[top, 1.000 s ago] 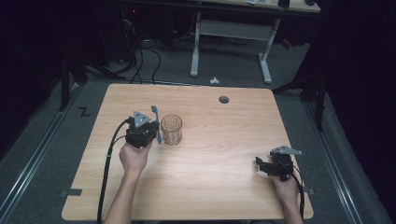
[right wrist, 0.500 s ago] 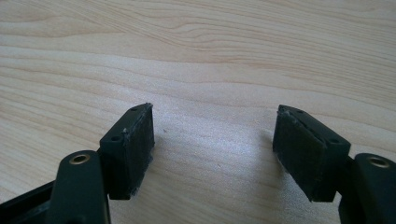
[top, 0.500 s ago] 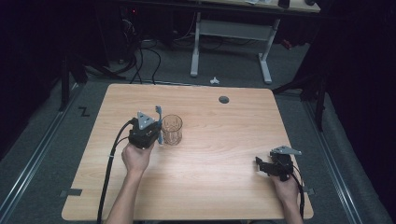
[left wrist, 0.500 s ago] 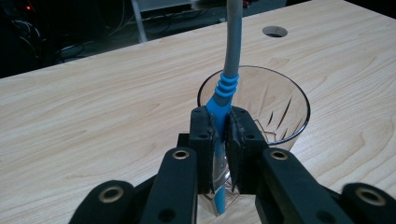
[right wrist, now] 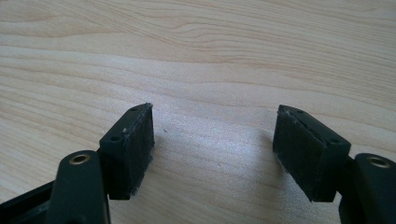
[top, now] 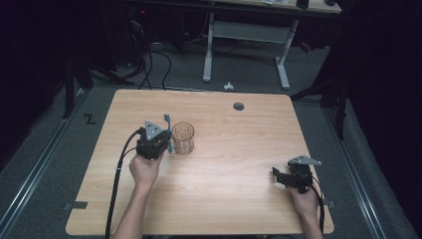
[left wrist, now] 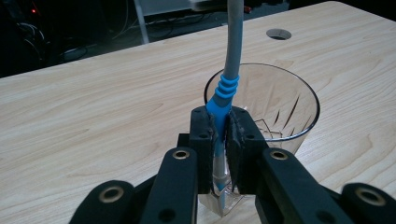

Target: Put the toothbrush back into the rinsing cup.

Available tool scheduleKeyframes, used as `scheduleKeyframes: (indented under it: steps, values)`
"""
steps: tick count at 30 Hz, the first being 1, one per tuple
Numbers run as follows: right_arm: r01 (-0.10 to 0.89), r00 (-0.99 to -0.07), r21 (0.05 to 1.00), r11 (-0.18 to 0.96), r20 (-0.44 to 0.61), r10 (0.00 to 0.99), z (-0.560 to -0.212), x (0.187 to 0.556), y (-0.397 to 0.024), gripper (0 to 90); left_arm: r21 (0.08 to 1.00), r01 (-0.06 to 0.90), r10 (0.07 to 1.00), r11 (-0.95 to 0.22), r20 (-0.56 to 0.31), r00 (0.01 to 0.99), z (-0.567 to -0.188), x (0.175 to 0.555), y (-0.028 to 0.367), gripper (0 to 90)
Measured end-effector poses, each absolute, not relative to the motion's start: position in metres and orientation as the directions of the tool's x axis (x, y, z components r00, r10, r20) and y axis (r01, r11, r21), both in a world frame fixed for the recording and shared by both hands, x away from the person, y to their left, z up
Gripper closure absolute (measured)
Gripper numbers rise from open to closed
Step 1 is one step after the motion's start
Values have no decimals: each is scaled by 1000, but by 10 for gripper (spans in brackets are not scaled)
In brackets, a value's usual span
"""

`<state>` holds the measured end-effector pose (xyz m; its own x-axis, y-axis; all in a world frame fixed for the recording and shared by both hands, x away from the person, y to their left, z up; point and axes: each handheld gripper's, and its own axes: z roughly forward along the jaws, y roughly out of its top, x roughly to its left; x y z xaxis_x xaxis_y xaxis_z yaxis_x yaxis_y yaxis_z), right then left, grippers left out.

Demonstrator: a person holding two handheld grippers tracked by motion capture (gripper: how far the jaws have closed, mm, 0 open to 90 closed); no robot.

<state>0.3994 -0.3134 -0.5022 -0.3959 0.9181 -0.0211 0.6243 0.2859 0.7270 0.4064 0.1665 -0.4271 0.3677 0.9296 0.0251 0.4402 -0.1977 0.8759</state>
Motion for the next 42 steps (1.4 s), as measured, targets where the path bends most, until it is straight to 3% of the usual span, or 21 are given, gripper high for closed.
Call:
scheduleKeyframes:
  steps: [24,35,42]
  values:
    - [625,-395,727,285,-21,918,-502,399,-313,296,848,486,931,-212,24,364,-433,408,165,802]
    - [624,-395,728,285,-21,918,-502,399,-313,296,845,503,930,-180,-20,367,-431,408,167,593]
    - [624,-395,728,285,-21,918,-502,399,-313,296,845,508,934,-167,-30,356,-427,406,172,518]
